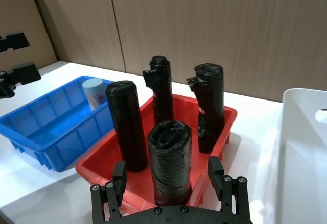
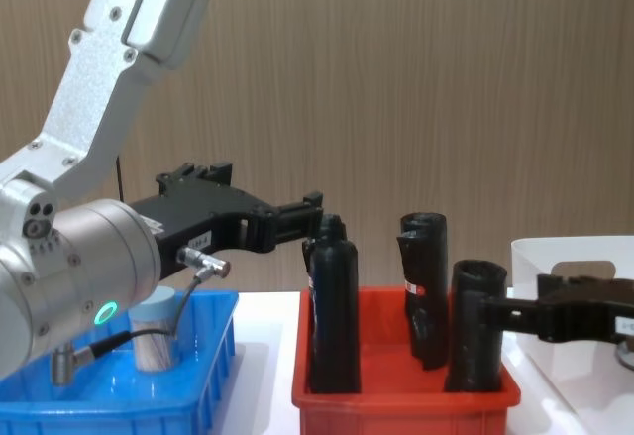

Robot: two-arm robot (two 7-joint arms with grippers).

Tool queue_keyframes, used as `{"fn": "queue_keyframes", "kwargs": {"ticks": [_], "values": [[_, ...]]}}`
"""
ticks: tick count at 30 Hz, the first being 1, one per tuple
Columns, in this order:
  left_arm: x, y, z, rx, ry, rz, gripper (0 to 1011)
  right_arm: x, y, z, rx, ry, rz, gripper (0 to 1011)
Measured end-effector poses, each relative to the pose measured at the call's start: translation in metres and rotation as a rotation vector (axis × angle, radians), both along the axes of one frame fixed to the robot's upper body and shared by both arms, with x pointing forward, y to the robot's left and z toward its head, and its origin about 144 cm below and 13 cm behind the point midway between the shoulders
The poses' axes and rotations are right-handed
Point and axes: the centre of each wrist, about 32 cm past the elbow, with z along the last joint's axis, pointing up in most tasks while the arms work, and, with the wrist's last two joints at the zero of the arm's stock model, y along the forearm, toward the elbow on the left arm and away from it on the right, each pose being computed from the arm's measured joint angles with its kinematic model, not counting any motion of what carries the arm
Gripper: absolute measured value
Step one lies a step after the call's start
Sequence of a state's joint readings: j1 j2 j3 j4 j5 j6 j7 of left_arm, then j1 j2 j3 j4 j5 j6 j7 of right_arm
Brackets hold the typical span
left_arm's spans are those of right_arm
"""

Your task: Pick the cotton swabs from the blue box and place them into the white box.

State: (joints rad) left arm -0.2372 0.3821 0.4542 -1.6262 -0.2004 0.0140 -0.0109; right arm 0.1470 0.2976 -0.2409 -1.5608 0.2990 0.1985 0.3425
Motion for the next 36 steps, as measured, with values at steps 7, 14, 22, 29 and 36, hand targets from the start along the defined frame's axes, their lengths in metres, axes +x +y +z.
{"fn": "queue_keyframes", "kwargs": {"ticks": [7, 14, 22, 29, 36], "values": [[0.000, 0.000, 0.000, 0.000, 0.000, 0.000, 1004, 0.009, 0.005, -0.002, -0.009, 0.004, 0.030, 1002], [0.000, 0.000, 0.000, 0.000, 0.000, 0.000, 1004, 0.019, 0.010, -0.002, -0.021, -0.006, 0.042, 1002], [0.000, 0.000, 0.000, 0.000, 0.000, 0.000, 1004, 0.031, 0.014, -0.001, -0.033, -0.017, 0.040, 990], [0.000, 0.000, 0.000, 0.000, 0.000, 0.000, 1004, 0.039, 0.017, -0.001, -0.041, -0.020, 0.041, 815], [0.000, 0.000, 0.000, 0.000, 0.000, 0.000, 1004, 0.044, 0.019, -0.001, -0.044, -0.018, 0.044, 626]]}}
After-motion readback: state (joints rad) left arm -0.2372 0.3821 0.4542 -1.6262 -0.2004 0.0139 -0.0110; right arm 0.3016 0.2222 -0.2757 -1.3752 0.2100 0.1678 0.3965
